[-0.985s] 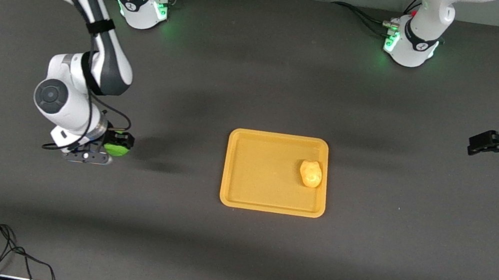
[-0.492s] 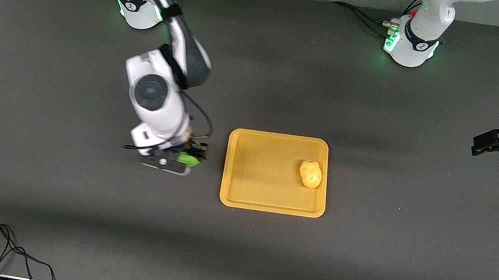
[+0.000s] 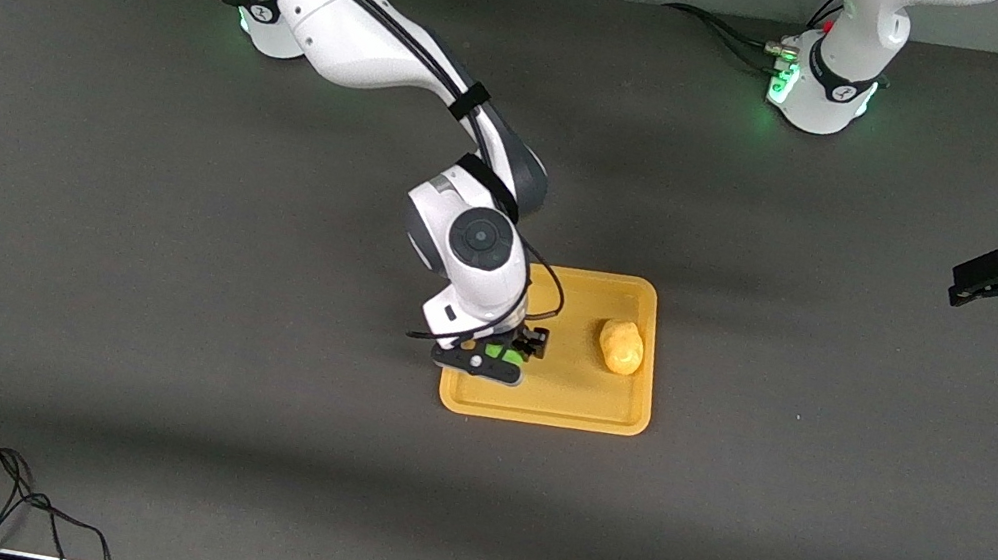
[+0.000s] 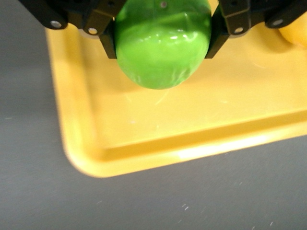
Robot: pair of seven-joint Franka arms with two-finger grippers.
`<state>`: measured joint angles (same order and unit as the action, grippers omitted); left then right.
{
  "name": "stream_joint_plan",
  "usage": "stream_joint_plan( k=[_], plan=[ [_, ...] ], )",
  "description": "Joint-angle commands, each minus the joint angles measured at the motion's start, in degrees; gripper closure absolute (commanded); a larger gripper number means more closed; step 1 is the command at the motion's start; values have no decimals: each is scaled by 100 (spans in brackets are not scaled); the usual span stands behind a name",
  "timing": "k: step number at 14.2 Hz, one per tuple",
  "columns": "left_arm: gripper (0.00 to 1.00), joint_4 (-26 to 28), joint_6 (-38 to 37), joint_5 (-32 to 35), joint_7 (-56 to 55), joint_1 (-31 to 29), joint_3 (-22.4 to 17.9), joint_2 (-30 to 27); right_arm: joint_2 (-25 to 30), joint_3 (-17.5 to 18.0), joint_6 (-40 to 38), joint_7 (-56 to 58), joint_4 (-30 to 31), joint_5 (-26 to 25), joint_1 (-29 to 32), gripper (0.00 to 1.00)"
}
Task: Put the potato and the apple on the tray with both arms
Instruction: 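Carry the green apple with the right gripper onto the tray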
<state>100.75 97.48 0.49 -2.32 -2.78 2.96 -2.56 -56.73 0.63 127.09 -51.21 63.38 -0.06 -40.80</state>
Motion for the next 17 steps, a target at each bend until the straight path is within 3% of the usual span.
stream_joint_plan(
  k=[1, 12, 17],
  plan=[
    [0, -90, -142, 48, 65, 533, -621, -42, -347, 8, 140, -231, -440, 94, -191, 69],
    [0, -55, -159, 57, 100, 515, -639, -51, -401, 87, 167, -240, -343, 77, -200, 68],
    [0, -55, -98, 57, 100, 515, -630, -60, -339, 78, -307, -187, -361, 41, -165, 68]
  ],
)
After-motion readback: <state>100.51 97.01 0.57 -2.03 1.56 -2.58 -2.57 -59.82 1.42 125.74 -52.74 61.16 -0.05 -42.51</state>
